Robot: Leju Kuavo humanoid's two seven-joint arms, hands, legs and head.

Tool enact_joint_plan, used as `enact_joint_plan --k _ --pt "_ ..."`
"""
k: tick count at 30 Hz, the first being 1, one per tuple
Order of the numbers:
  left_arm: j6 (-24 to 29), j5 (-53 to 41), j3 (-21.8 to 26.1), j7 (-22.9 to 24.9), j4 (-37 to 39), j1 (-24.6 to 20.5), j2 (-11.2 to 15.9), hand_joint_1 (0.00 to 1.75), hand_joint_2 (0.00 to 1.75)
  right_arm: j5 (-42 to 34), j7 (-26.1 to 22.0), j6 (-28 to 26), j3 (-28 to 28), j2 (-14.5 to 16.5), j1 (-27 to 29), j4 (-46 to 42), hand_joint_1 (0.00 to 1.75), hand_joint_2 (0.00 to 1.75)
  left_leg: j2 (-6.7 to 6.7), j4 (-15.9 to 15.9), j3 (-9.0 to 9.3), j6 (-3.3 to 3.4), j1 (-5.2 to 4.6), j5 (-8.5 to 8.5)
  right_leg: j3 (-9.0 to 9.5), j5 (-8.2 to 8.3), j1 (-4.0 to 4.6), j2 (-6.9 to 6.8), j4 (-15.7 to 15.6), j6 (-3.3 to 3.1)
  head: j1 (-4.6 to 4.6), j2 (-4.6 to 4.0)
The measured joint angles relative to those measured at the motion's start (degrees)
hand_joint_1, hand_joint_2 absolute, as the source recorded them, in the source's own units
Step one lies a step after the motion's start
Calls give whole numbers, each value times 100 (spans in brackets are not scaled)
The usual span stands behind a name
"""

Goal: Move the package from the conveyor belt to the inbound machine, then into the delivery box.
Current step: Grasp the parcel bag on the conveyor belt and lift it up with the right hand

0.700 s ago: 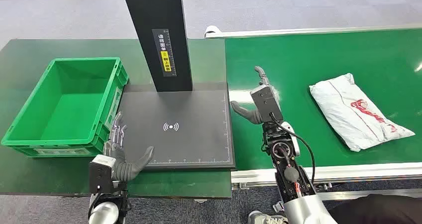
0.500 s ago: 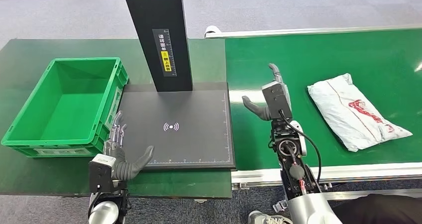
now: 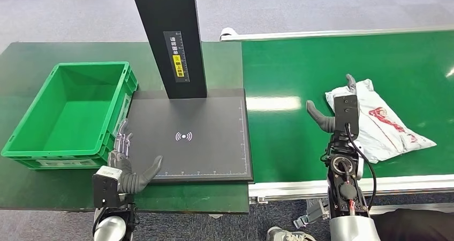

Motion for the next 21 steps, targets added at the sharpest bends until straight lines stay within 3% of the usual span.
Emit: enact_joint_plan --k 4,7,15,21 --pt "4 -2 28 0 -34 40 -16 0 175 321 104 -527 -282 -22 111 -125 0 175 -3 0 -2 0 0 0 1 0 0 -1 0 0 0 -1" --pt "19 2 51 7 -80 95 -21 0 175 781 381 -624 -563 -35 181 -239 0 175 1 0 -3 1 -1 -2 1 0 -1 0 0 0 1 -1" --pt "-36 21 69 115 -269 237 -52 0 175 2470 1579 -127 -747 -62 207 -234 0 175 -2 -1 -2 0 0 -2 2 0 0 0 1 0 -1 1" --pt "-137 -7 73 147 -363 262 -64 0 175 3487 2230 748 -542 -82 171 -46 0 175 -1 -1 -2 0 0 -2 1 0 1 -1 1 0 1 0"
